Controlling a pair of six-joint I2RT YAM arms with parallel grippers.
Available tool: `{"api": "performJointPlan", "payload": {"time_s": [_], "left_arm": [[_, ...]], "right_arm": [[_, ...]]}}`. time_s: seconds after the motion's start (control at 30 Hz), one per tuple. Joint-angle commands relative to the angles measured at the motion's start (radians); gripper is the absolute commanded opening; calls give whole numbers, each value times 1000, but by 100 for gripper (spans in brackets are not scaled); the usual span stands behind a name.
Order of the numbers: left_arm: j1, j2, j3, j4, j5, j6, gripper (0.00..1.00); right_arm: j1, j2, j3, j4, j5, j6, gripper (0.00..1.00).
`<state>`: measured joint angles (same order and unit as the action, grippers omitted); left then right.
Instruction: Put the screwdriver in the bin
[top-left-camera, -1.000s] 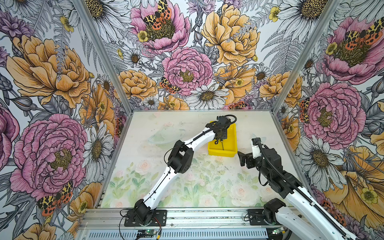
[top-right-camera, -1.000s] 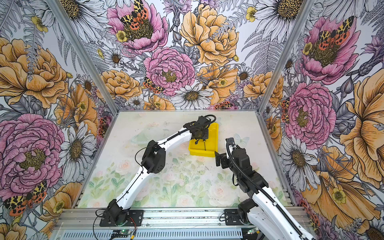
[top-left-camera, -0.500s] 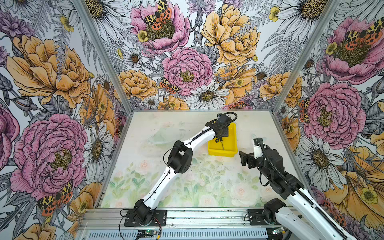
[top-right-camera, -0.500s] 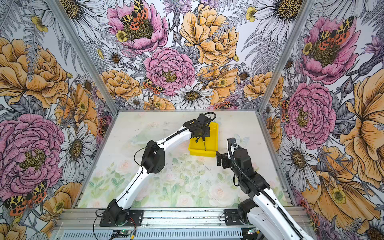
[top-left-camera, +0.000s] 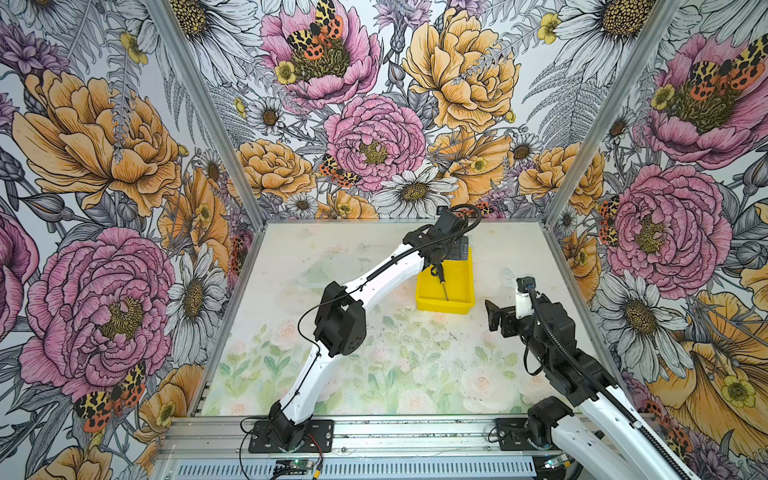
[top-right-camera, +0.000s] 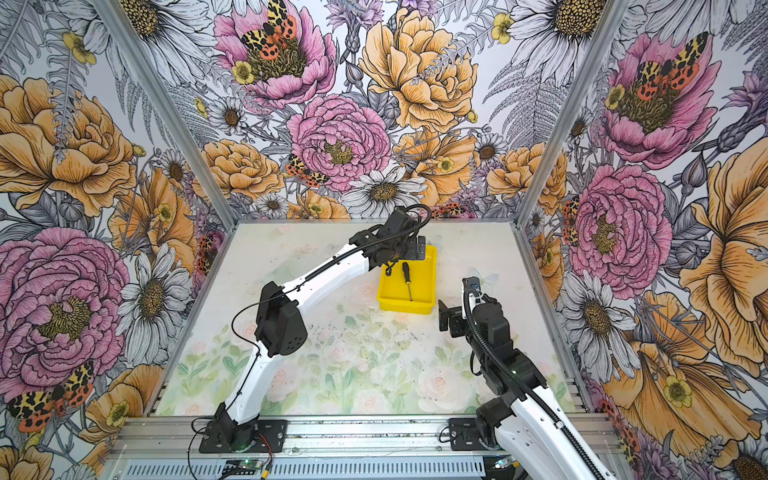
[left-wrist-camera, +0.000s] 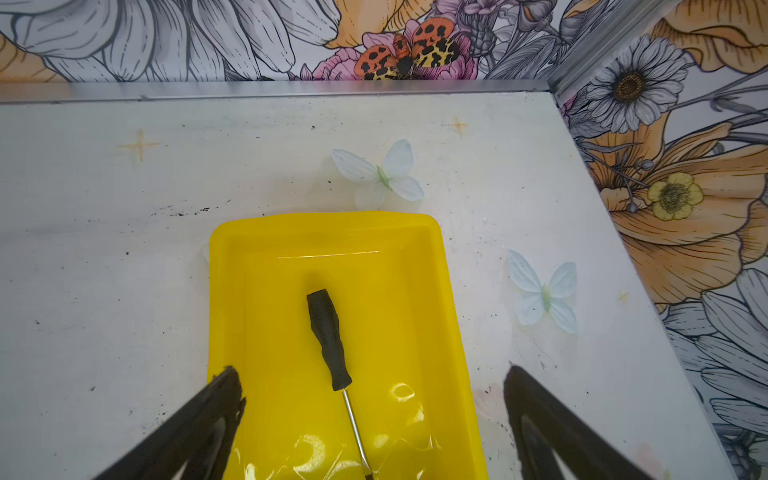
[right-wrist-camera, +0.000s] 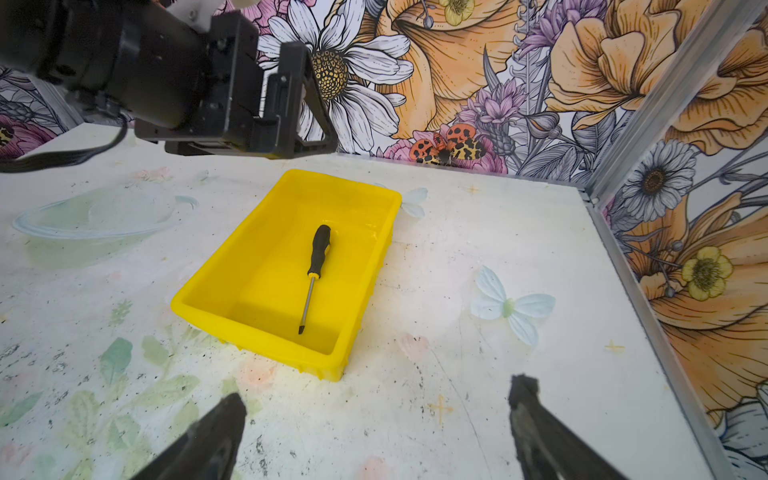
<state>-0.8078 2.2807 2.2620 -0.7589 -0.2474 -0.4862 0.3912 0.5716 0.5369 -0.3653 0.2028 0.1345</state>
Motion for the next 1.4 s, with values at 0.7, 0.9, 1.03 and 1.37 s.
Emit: {"api": "performJointPlan", "payload": {"time_s": [0.7, 0.9, 1.03, 1.37], "left_arm": [[93, -841, -1127, 465, -111, 201, 99], [233, -1055, -1358, 513, -67, 222, 99], [354, -1186, -1508, 611, -70, 232, 99], [505, -1284, -1666, 721, -196, 316, 99]], "right_arm": [[-8, -12, -14, 13, 224, 89, 100], [-9, -13, -64, 43, 325, 104, 99], [-18, -31, -127, 85, 306, 92, 99], [-46, 17, -256, 362, 214, -62, 99]]}}
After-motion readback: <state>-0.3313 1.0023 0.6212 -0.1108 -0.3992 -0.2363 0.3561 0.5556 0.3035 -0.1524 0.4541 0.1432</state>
